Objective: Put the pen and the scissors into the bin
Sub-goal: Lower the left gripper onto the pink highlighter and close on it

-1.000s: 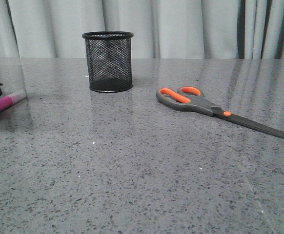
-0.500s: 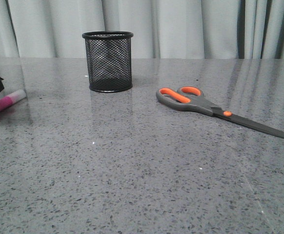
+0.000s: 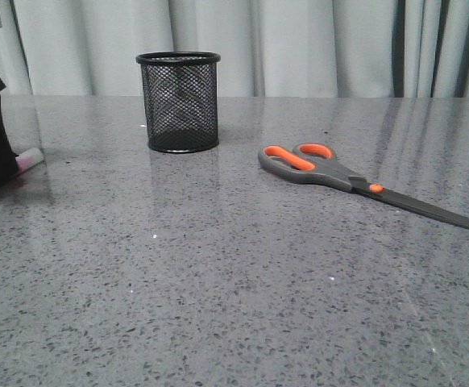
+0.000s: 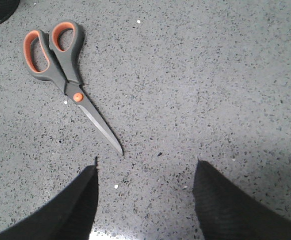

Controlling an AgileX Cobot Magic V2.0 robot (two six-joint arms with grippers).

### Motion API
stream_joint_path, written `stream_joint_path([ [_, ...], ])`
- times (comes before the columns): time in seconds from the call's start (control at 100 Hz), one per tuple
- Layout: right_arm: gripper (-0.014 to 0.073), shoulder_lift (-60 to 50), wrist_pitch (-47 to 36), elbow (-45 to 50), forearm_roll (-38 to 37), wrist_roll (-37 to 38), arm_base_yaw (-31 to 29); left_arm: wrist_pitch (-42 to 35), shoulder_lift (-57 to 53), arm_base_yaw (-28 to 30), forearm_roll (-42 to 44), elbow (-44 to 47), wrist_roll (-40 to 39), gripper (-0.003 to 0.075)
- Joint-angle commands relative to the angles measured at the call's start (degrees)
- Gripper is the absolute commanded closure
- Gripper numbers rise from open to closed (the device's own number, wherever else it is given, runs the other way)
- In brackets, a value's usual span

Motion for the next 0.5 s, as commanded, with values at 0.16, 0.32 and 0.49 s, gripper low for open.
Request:
stream_joint_path([
  [0.16,0.0214,0.21,-2.99,-1.87,0.22,-0.62,-0.08,-0.87,-1.00,-1.80,-1.07,-1.42,-0.60,0.0447],
  [0.32,0.0214,0.21,-2.99,-1.87,0.22,-0.62,-0.08,-0.87,-1.00,-4.54,0.79,-1.42,-0.60,0.0677],
  [0.49,0.0214,0.21,-2.99,-1.87,0.22,-0.62,-0.08,-0.87,-1.00,-5.83,1.93,-1.42,-1.18,0.0742],
])
